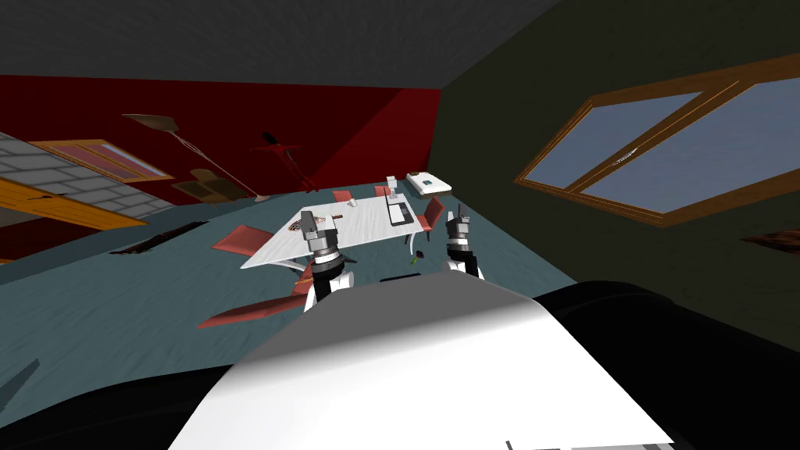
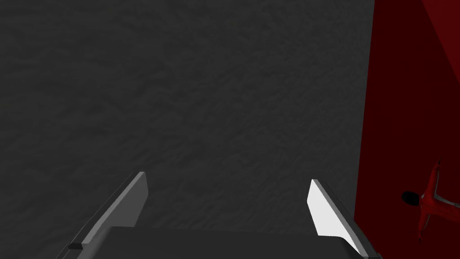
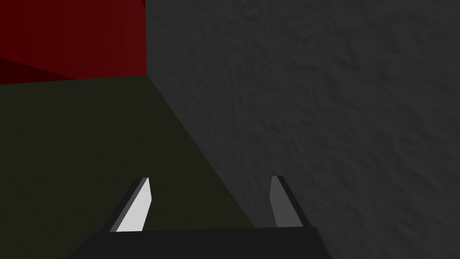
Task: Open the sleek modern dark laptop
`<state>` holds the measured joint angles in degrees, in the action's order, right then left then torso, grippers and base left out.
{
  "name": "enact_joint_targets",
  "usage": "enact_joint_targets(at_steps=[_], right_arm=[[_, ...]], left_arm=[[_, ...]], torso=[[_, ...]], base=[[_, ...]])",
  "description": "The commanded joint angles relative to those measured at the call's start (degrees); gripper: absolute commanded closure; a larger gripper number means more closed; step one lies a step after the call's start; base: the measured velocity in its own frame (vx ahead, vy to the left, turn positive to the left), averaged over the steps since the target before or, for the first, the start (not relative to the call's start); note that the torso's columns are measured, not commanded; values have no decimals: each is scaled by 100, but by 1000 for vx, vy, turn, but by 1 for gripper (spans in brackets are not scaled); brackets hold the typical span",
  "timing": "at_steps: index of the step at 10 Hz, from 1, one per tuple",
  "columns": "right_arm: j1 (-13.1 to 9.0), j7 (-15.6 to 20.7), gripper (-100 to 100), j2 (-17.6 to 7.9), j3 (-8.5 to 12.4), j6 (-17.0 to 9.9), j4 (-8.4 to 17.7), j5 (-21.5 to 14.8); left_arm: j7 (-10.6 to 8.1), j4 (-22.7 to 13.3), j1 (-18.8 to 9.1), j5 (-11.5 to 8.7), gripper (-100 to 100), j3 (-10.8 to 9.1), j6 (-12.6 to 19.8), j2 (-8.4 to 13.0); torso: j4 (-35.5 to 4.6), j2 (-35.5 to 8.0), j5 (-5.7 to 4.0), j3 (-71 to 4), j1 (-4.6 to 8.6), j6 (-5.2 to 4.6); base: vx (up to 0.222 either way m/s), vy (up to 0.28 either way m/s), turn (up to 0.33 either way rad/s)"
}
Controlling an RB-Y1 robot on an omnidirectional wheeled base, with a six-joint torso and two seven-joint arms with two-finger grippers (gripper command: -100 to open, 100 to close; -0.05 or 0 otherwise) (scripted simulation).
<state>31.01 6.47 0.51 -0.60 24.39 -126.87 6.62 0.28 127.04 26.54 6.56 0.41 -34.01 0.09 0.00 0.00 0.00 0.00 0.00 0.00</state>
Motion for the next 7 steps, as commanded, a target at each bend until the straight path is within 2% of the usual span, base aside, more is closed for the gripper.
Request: enact_joint_targets(at_steps=[1, 7], right_arm=[[0, 0, 0, 0, 0, 0, 0, 0], [0, 0, 0, 0, 0, 1, -2, 0]], left_arm=[[0, 0, 0, 0, 0, 0, 0, 0], [0, 1, 0, 0, 0, 0, 0, 0]], torso=[[-235, -232, 0, -467, 0, 0], [-2691, -2693, 0, -5381, 0, 0]], base=[[0, 0, 0], [0, 0, 0]])
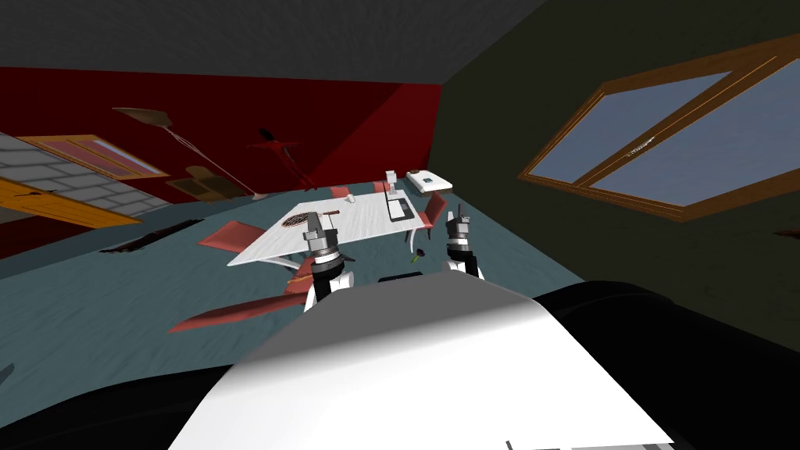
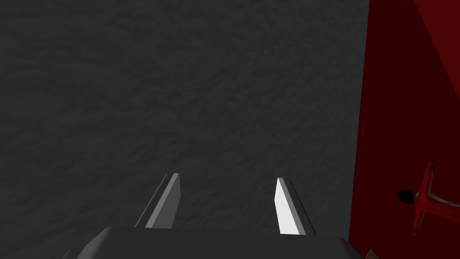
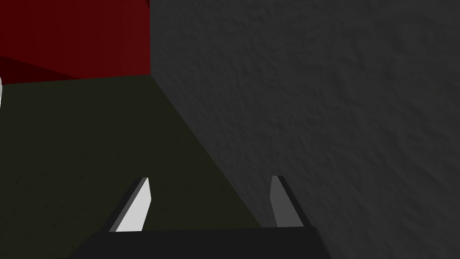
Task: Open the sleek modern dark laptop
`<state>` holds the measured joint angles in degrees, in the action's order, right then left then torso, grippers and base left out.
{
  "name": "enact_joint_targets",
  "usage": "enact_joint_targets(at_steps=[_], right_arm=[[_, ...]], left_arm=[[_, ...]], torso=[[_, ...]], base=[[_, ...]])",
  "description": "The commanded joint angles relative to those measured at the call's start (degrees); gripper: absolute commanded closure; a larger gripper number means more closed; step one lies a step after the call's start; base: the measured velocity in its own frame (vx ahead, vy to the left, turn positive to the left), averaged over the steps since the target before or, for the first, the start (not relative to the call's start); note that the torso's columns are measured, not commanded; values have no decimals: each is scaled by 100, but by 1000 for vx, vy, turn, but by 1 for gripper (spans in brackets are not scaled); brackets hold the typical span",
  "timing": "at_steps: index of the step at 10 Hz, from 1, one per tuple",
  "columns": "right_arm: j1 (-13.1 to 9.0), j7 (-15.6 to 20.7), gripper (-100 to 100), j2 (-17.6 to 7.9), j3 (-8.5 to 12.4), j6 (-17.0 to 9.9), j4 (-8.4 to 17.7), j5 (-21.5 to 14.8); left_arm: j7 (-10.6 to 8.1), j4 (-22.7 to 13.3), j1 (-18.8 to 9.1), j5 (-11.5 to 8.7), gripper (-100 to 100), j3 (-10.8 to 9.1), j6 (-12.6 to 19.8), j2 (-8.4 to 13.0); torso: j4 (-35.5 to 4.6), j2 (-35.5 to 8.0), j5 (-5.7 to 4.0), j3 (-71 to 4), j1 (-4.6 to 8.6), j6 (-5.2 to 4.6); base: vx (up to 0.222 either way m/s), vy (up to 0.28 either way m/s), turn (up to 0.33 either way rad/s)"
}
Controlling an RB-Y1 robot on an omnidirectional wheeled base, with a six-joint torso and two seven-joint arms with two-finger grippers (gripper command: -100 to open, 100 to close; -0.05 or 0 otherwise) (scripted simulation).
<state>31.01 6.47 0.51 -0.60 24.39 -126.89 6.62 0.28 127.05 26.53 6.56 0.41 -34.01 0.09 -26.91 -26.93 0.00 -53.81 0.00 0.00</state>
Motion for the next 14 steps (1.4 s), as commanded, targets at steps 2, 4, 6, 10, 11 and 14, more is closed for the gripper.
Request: enact_joint_targets(at_steps=[2, 4, 6, 10, 11, 14], right_arm=[[0, 0, 0, 0, 0, 0, 0, 0], [-27, 71, -100, -319, 7, -85, 33, -92], [-64, 174, -100, -592, 16, -208, 80, -226], [-171, 480, -100, -1065, 45, -568, 199, -619], [-203, 573, -100, -1168, 54, -677, 232, -739], [-306, 880, -100, -1451, 82, -1034, 331, -1133]], left_arm=[[0, 0, 0, 0, 0, 0, 0, 0], [0, -2, 1, 0, 0, 0, 0, 0], [0, -3, 1, 0, 0, 0, 1, 0], [0, -3, 1, 0, 0, 1, 0, -1], [0, -3, 1, 0, 0, 1, 0, -1], [0, -3, 1, 0, 0, 1, 0, -1]], torso=[[-846, -846, 0, -1692, 0, 0], [-1457, -1460, 1, -2933, -3, 1], [-1530, -1528, 2, -3071, -6, 0], [-1536, -1533, 0, -3077, -1, 0], [-1537, -1534, 0, -3077, -1, 0], [-1537, -1537, 1, -3075, -3, 0]], base=[[0, 0, 0], [12, 14, 32], [12, 35, 46], [27, 63, 72], [38, 66, 87], [38, 73, 95]])
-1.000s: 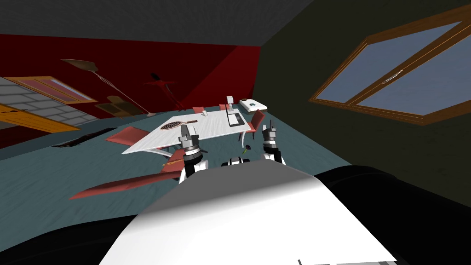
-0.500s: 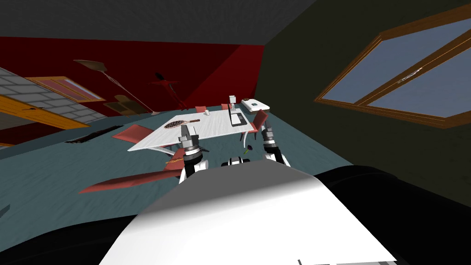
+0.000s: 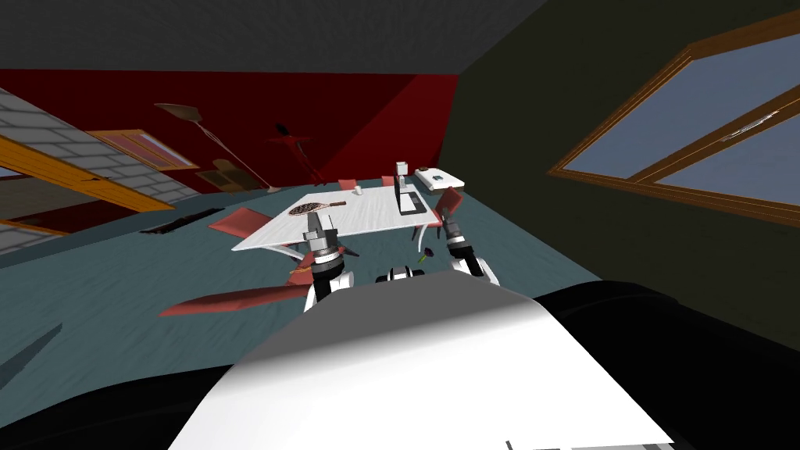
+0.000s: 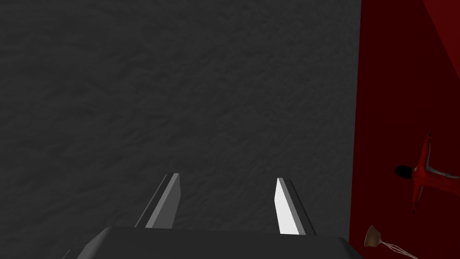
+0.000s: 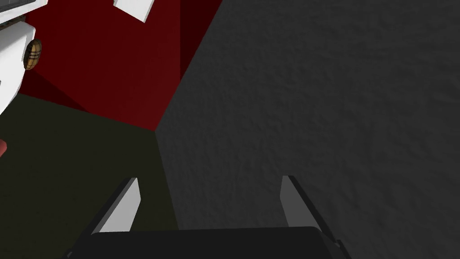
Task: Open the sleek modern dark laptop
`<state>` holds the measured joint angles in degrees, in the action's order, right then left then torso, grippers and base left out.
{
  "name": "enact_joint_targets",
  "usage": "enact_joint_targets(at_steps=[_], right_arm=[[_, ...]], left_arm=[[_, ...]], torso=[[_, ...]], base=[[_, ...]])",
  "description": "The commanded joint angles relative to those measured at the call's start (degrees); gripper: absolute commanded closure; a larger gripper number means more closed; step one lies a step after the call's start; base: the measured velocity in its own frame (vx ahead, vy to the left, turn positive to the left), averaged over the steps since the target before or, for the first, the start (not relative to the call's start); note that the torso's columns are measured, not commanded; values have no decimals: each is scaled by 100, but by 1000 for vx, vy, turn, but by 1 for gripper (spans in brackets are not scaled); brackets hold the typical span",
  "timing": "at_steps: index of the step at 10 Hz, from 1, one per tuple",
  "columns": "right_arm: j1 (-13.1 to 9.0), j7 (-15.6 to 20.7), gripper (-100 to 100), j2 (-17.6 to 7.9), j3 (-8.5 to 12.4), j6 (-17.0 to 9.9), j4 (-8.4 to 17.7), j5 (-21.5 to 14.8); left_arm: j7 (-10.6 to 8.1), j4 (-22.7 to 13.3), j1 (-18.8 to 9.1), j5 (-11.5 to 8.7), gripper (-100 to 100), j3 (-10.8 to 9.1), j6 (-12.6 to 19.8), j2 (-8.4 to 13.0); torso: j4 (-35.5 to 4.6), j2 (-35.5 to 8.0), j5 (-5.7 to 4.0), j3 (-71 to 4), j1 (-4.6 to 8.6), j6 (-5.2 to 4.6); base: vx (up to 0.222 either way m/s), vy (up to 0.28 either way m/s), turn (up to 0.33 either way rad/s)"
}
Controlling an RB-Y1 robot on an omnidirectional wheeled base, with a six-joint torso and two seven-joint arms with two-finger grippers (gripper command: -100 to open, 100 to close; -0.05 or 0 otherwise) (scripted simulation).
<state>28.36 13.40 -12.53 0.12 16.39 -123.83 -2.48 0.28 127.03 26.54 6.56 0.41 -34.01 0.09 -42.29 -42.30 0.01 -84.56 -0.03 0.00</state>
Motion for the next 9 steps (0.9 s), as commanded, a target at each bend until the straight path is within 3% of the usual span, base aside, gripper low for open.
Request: enact_joint_targets(at_steps=[1, 9], right_arm=[[-77, 297, -100, -232, 20, -361, 59, -363], [-398, 1238, -100, -955, 108, -1462, 391, -1572]], left_arm=[[0, 0, 0, 0, 0, 0, 0, 0], [0, 0, 0, 0, 0, 0, 0, 0]], torso=[[0, 1, 0, 0, -1, 0], [0, 0, -1, 1, 3, -1]], base=[[46, 80, 92], [54, 89, 112]])
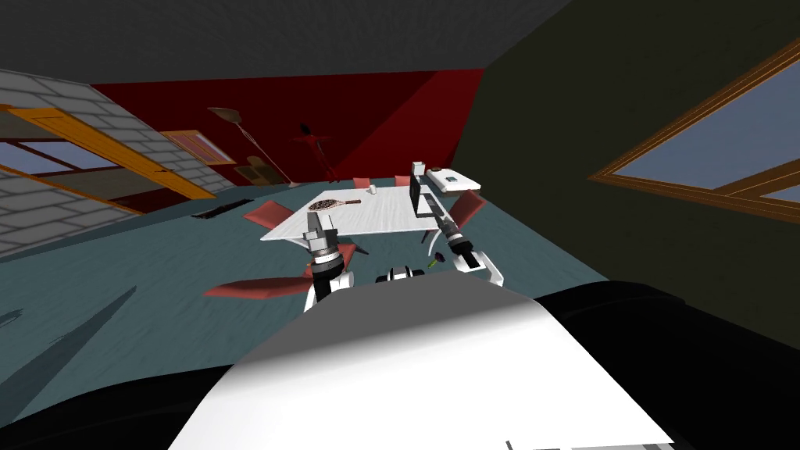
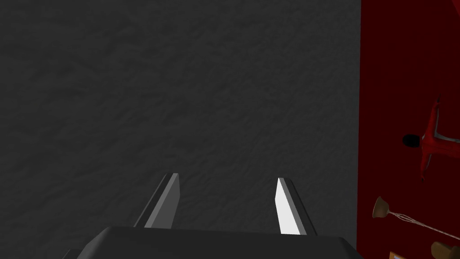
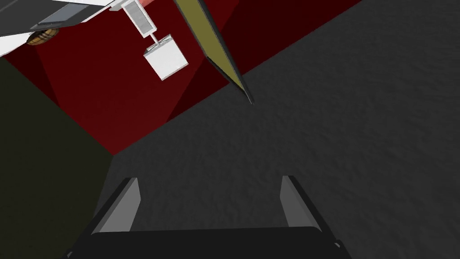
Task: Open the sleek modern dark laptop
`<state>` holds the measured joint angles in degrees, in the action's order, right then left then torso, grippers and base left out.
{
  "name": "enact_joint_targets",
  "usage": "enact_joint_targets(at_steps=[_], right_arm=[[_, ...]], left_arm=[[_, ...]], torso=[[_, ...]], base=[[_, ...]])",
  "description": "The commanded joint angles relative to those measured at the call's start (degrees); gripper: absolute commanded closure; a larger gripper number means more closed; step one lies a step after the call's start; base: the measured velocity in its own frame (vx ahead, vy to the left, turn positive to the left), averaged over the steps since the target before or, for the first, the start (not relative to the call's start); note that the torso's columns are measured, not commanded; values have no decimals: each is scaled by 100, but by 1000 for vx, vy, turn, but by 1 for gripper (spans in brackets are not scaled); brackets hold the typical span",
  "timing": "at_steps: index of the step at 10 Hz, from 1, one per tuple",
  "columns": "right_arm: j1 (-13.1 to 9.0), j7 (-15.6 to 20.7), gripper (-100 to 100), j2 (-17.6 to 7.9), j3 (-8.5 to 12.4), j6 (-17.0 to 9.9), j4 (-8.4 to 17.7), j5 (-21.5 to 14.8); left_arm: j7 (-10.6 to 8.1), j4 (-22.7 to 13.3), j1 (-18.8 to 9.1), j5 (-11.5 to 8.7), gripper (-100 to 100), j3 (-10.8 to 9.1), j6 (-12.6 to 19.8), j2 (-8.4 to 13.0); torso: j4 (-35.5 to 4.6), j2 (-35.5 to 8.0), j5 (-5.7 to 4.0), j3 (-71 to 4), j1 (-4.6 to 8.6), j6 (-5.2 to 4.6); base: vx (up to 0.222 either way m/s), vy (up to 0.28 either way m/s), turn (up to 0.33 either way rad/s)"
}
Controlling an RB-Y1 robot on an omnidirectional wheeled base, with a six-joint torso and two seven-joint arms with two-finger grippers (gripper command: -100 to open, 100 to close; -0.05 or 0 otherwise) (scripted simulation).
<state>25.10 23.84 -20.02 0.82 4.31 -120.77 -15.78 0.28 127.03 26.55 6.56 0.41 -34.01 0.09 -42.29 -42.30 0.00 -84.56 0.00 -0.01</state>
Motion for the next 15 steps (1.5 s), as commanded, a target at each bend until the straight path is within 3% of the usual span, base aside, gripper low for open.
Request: enact_joint_targets(at_steps=[1, 10, 15], right_arm=[[-118, 316, -100, -325, 50, -399, 143, -399], [-551, 1390, -100, -1559, 153, -1720, 779, -1808], [-742, 1870, -100, -2154, 198, -2307, 1054, -2436]], left_arm=[[0, 0, 0, 0, 0, 0, 0, 0], [0, 0, 0, 0, 0, 0, 0, 0], [0, 0, 0, 0, 0, -1, 0, 0]], torso=[[1, 3, -1, -2, 3, 0], [-2, -6, 0, 3, -2, 1], [0, 1, -1, -1, 1, 1]], base=[[51, 89, 138], [64, 84, 116], [63, 61, 94]])
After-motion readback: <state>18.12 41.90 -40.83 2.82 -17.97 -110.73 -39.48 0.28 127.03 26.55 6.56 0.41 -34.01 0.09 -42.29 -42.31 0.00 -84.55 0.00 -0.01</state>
